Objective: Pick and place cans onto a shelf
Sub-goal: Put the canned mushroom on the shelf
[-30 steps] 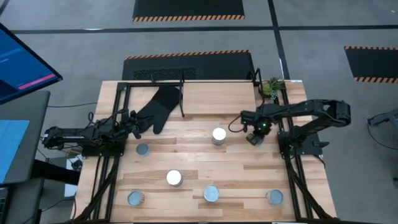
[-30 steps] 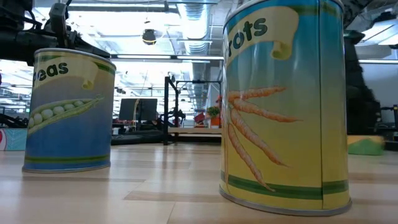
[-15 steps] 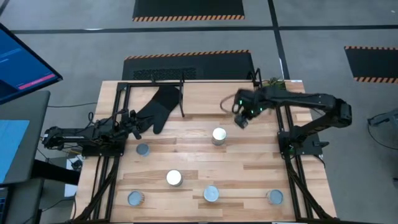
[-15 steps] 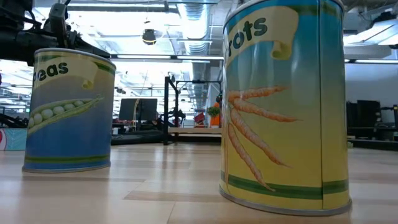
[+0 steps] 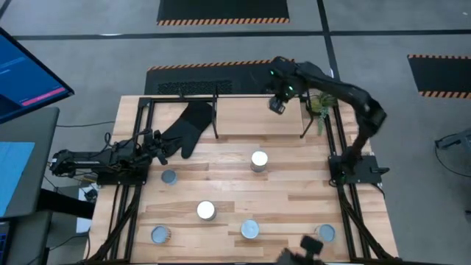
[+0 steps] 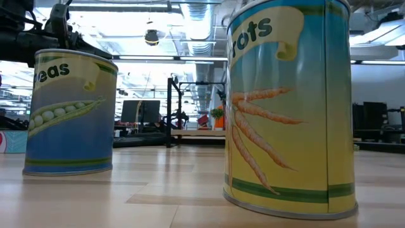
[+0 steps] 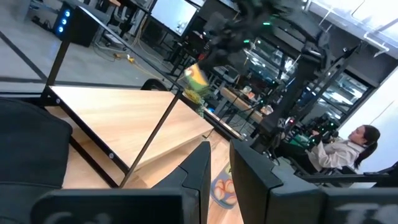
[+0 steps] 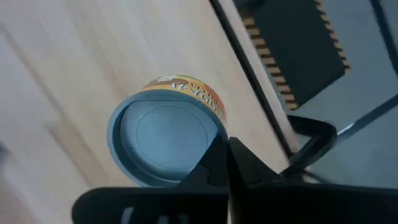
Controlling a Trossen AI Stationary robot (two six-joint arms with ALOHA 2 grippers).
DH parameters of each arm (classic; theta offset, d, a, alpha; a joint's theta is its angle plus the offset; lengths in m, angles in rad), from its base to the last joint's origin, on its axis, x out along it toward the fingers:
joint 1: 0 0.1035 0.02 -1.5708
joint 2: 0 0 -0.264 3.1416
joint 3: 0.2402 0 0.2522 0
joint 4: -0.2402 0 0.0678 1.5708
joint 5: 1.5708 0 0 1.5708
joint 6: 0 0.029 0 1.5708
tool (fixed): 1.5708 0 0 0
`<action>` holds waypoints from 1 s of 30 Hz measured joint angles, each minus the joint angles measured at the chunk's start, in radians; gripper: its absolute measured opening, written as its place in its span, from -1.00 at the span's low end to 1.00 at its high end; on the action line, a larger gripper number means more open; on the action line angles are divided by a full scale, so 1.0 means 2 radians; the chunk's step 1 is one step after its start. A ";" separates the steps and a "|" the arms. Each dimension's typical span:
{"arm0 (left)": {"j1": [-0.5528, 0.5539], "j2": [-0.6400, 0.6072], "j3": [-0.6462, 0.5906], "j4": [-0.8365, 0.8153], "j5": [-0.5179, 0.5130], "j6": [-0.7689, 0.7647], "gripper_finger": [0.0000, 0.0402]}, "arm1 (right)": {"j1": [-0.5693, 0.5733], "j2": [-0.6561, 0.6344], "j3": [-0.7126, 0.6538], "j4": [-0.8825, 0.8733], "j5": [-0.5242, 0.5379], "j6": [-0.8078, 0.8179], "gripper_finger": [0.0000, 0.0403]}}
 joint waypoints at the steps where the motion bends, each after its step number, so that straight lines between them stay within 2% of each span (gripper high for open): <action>1: 0.000 0.000 0.000 0.000 0.000 0.000 -0.75 | -0.010 0.017 0.013 -0.010 -0.001 -0.024 -0.98; 6: 0.000 0.000 0.000 0.000 0.000 0.002 -0.75 | -0.053 0.075 0.048 -0.033 -0.004 -0.116 -0.98; 11: 0.000 0.000 0.000 0.000 0.000 0.002 -0.75 | -0.083 0.108 0.048 -0.057 -0.003 -0.161 -0.98; 24: 0.000 0.000 0.000 0.000 0.000 0.000 -0.75 | -0.099 0.148 0.047 -0.059 -0.014 -0.212 -0.97; 30: 0.000 0.000 0.000 0.000 0.000 0.000 -0.75 | -0.098 0.147 0.047 -0.046 -0.013 -0.201 -0.80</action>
